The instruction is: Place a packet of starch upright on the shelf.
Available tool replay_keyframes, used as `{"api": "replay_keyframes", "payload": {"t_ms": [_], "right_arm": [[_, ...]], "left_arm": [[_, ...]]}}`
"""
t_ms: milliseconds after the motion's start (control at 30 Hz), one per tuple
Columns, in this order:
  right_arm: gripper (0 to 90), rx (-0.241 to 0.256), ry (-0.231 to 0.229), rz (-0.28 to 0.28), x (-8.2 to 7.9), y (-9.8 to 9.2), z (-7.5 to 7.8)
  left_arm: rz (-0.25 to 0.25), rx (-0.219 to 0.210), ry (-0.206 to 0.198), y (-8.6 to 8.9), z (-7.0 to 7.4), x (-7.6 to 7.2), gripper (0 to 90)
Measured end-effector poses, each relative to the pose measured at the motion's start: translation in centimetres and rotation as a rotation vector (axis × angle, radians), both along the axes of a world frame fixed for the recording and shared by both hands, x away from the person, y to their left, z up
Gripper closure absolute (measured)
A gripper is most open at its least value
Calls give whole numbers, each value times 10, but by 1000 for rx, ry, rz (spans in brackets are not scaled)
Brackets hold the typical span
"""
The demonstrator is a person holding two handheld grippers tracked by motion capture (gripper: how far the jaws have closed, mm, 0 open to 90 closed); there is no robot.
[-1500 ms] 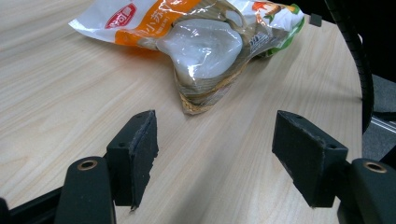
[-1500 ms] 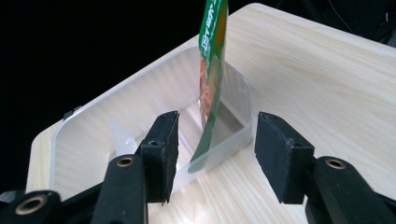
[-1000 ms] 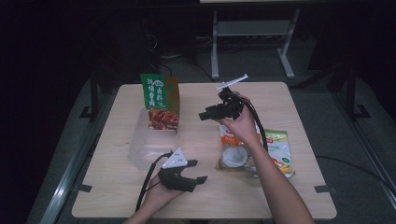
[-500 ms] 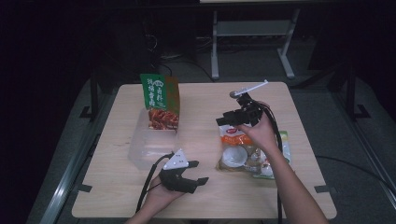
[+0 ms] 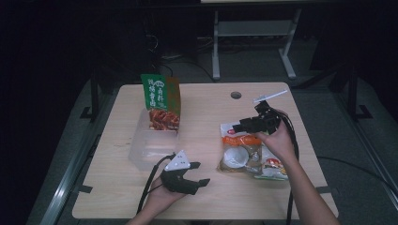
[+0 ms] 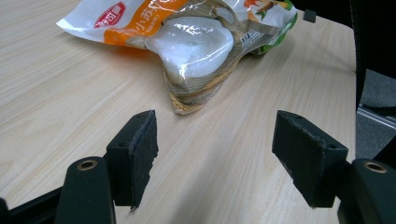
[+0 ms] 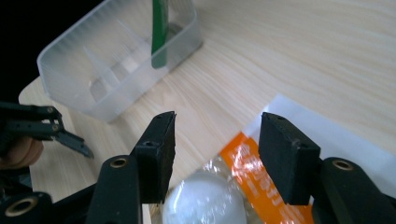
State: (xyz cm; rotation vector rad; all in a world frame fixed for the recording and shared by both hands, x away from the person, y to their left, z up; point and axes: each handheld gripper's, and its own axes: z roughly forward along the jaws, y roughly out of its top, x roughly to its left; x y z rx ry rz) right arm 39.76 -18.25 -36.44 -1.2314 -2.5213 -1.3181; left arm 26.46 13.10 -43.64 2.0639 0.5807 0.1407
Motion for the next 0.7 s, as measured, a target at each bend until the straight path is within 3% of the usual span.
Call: {"api": "replay_keyframes", "payload": {"t_ms": [400,700], "right_arm": [[444,-19,22,-33,-11,-24,-11],[445,-50,61,-80,-18,-48,-27]], "left_arm": [[3,-5,2,0,1,0,308],[2,-2,5,-1,1,0,308]]}}
